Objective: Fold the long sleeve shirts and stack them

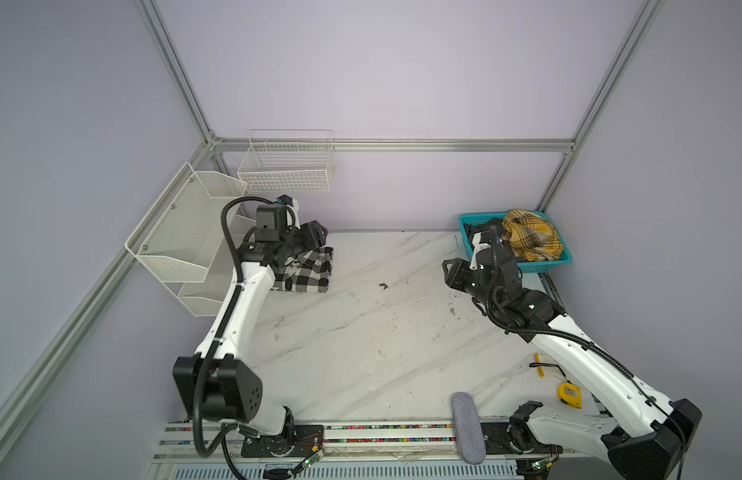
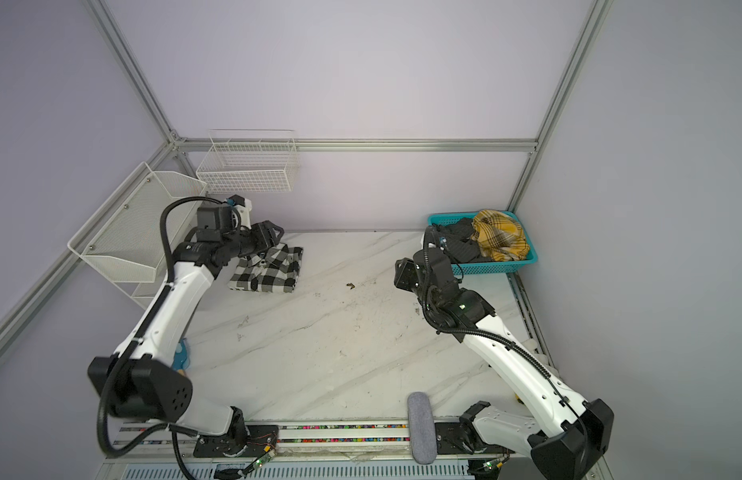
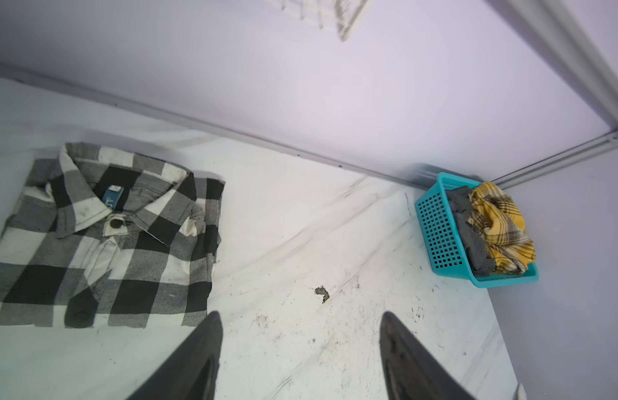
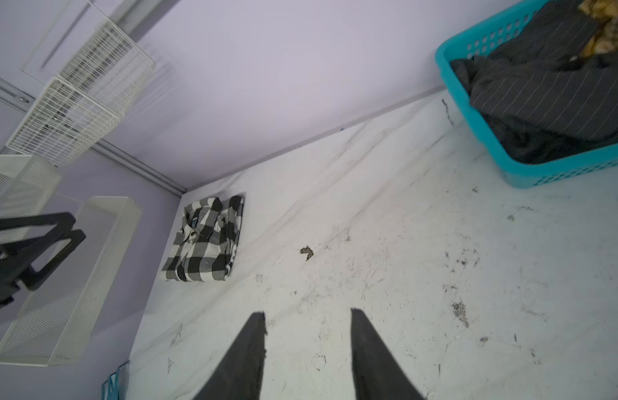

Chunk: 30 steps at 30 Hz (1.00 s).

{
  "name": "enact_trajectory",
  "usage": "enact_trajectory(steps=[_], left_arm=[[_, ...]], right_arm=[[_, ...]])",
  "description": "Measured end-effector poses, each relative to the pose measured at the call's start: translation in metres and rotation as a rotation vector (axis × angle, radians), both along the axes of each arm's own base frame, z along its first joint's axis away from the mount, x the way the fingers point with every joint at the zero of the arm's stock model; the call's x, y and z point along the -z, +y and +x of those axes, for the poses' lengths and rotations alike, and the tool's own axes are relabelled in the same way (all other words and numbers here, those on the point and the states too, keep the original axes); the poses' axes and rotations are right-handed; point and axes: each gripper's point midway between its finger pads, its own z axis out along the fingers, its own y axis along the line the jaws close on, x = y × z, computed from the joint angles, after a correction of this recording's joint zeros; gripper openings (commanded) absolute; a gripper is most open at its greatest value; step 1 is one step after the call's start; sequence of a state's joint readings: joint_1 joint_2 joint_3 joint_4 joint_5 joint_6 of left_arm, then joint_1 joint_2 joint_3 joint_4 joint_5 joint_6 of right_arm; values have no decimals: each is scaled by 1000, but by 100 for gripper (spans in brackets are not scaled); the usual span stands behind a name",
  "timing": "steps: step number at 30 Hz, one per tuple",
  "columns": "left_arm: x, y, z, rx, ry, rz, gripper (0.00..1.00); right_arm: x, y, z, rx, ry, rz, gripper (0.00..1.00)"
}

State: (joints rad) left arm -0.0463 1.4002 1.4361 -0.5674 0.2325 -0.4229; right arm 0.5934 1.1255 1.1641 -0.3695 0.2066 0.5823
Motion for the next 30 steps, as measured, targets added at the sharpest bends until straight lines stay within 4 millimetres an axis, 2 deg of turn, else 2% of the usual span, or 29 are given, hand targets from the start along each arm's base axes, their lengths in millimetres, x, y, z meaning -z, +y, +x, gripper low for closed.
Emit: enact_trajectory(steps=[1,2,3,4,5,7,8,10,12,15,17,19,21,26,28,30], left_arm=[[1,4,-15,-11,-31,23,75],[7,11,-30,-35,-65,51,78],[16,16,-40,-54,-82,74,88],[29,22,-50,-78,-102,102,100],[49,30,-57,-108,-112,138,100],[94,40,-70,-139,-103,194,100],[123,44,-76,-143,-76,231,100],[170,51,-88,-147,-5,292,100],[193,59,-93,-164,36,342,99],[197,72,-78,-223,11,410,100],[208,81,-69,-259,23,456,100],[224,88,-66,-272,61,495,100],[230,92,-64,-277,64,510,100],[213,110,-59,-352,-50,492,100],[205,118,-55,-381,-85,483,100],[199,125,-51,-406,-118,477,100]], right_arm=[[-8,-7,-2,23,-31,4,48],[-13,-14,-4,49,-59,9,56],[-15,-21,-6,75,-84,7,62],[-14,-29,-8,102,-107,2,65],[-9,-38,-10,133,-126,-7,67],[7,-52,-14,186,-147,-49,67],[19,-58,-14,206,-152,-83,69],[45,-67,-11,242,-144,-161,73],[72,-76,-5,293,-114,-244,75],[109,-98,9,405,-63,-356,75],[128,-121,18,493,-37,-407,75],[142,-143,25,574,-17,-442,76],[154,-165,29,652,-6,-471,76],[183,-210,27,769,-26,-519,76],[197,-218,27,774,-31,-543,74],[207,-215,36,730,-51,-545,74]])
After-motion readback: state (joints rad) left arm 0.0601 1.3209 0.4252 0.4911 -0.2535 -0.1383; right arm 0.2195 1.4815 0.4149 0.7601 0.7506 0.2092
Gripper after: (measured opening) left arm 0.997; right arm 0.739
